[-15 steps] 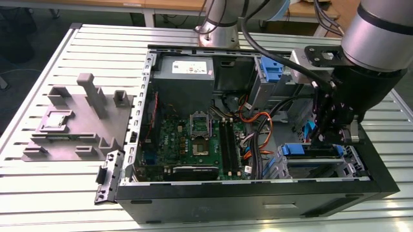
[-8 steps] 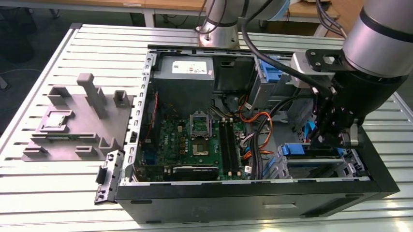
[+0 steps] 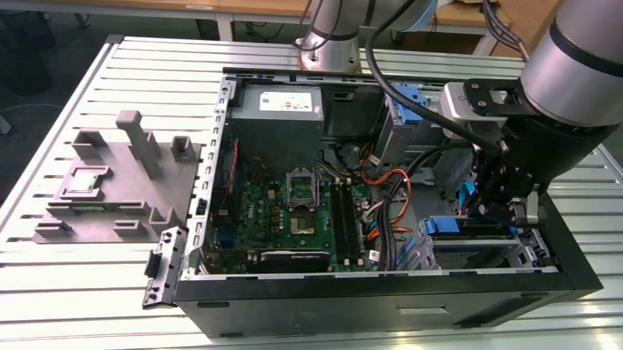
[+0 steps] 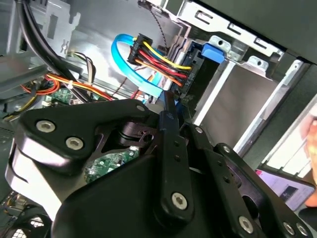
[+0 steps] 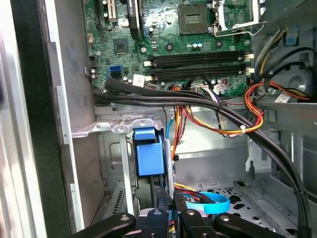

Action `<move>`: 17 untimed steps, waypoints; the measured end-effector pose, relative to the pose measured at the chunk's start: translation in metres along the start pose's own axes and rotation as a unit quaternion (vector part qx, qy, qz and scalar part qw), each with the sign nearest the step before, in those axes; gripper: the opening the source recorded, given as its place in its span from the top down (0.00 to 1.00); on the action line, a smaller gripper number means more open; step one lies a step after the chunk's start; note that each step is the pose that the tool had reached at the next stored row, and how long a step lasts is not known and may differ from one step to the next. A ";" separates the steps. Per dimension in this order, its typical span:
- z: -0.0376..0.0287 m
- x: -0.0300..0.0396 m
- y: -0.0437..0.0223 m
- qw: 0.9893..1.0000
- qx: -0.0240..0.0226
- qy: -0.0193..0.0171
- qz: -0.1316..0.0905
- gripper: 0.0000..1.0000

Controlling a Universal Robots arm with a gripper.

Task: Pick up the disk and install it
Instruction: 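Insert the second disk wire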

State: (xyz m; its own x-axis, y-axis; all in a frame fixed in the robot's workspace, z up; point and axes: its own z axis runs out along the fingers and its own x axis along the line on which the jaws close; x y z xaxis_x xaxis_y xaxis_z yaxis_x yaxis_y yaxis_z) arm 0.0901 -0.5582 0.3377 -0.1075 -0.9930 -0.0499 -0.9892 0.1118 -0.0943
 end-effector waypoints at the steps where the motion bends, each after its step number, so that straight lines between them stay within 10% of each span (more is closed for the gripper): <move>1: 0.0000 0.0006 -0.0001 1.000 0.000 0.000 0.000 0.84; 17: 0.0016 0.0057 -0.0005 1.000 -0.001 0.001 -0.015 0.84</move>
State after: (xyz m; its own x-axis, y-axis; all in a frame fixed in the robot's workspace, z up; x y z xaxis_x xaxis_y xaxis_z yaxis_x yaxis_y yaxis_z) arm 0.0901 -0.5638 0.3358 -0.0786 -0.9958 -0.0462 -0.9921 0.0827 -0.0946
